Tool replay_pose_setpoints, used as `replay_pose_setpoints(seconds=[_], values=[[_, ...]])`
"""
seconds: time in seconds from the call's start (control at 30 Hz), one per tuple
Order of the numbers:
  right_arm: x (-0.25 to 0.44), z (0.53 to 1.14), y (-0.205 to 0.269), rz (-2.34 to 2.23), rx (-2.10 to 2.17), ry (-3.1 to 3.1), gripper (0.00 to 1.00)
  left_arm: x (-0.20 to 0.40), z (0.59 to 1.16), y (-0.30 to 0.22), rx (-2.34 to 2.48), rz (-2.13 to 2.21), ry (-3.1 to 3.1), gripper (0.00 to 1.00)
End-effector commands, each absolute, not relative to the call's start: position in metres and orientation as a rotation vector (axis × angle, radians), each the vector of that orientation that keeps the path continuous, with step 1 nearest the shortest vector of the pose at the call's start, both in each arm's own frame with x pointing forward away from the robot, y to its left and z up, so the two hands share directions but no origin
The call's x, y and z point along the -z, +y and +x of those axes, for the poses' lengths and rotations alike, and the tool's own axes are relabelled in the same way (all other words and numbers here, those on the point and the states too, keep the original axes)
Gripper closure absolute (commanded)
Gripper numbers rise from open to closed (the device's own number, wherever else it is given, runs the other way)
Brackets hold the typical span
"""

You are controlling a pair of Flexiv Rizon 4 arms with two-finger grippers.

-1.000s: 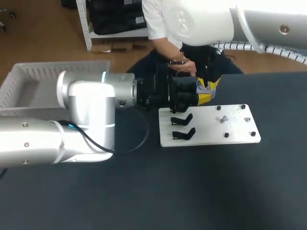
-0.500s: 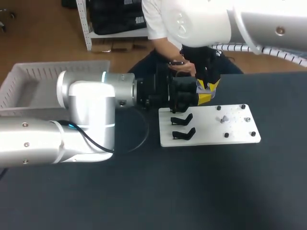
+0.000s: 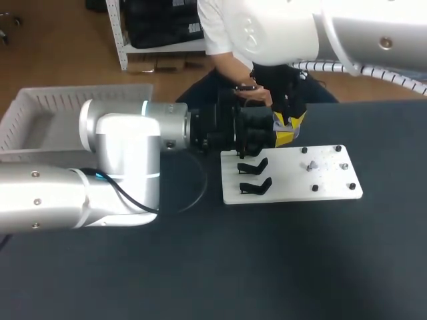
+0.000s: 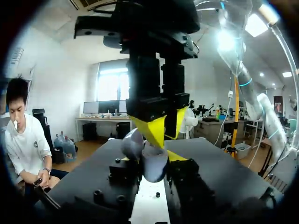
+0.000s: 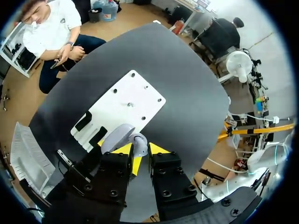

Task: Pick up each earbud case from the left stands, insert the matching earbuds, close the lid, and place the case in the box.

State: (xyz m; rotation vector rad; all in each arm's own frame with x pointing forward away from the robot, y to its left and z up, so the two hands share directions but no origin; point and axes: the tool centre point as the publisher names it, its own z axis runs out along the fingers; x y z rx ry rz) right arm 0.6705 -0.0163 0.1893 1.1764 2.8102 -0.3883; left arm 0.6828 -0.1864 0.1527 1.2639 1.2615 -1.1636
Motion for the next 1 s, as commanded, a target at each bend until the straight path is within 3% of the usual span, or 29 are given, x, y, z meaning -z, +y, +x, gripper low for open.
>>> replay_pose_setpoints(seconds=[0.03,0.27,0.33,0.37,0.47,1.0], values=[[-0.190,0.671,-0.015,1.178,0.396,2.808,0.61,-0.153,0.682,-0.186,1.159,1.256,1.255,1.00],[-0.205,0.657,-0.014,1.119,0.343,2.795,0.60,-0.153,0.682,-0.186,1.159,1.256,1.255,1.00],[-0.212,0.649,-0.013,1.074,0.300,2.807,0.54,-0.153,0.682,-0.186,1.159,1.256,1.255,1.00],[-0.215,0.643,-0.014,1.024,0.281,2.801,0.48,-0.153,0.682,-0.186,1.159,1.256,1.255,1.00],[-0.222,0.630,-0.018,0.937,0.195,2.788,0.02,-0.153,0.682,-0.186,1.159,1.256,1.255,1.00],[-0.232,0.591,-0.047,0.555,-0.207,2.696,0.00,-0.153,0.682,-0.186,1.159,1.256,1.255,1.00]])
